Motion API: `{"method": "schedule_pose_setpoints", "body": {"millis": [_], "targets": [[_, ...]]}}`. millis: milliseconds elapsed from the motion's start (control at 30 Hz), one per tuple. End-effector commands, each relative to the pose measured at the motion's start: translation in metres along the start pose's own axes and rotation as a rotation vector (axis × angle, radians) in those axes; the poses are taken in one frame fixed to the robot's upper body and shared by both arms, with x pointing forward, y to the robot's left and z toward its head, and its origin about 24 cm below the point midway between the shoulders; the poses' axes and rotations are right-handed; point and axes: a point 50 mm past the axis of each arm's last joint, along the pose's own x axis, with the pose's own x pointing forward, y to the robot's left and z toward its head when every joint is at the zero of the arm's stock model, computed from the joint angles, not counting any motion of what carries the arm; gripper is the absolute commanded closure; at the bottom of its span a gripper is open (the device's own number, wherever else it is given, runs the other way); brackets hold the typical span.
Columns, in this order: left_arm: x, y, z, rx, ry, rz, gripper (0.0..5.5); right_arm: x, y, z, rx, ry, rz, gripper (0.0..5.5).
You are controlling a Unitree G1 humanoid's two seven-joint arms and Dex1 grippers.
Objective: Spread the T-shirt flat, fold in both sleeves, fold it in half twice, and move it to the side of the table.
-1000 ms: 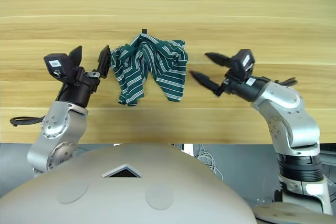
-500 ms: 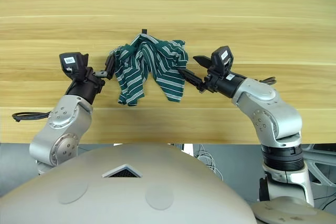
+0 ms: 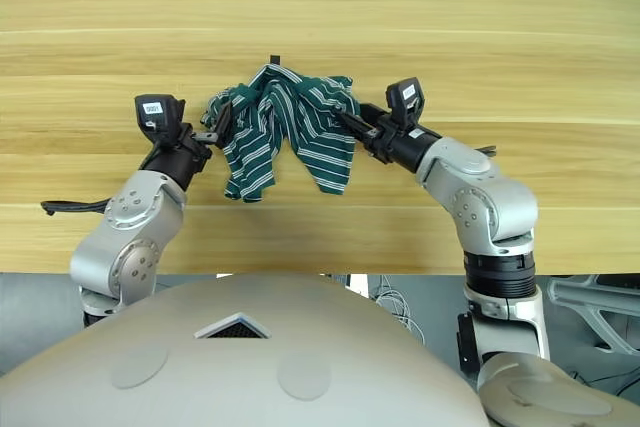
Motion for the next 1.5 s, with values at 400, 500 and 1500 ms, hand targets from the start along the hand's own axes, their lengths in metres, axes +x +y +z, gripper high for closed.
{"method": "schedule_pose_setpoints", "body": {"millis": [400, 500, 1500], "targets": [[0.002, 0.0, -0.008, -0.014, 0.043, -0.023, 1.37, 0.002, 0.003, 0.013, -0.019, -0.031, 0.001, 5.48], [0.003, 0.0, -0.009, -0.016, 0.044, -0.027, 1.37, 0.001, 0.006, 0.014, -0.069, -0.034, 0.011, 5.48], [0.013, 0.024, -0.015, -0.122, 0.08, 0.02, 5.47, -0.001, 0.015, 0.021, -0.287, -0.084, 0.034, 5.5]]}}
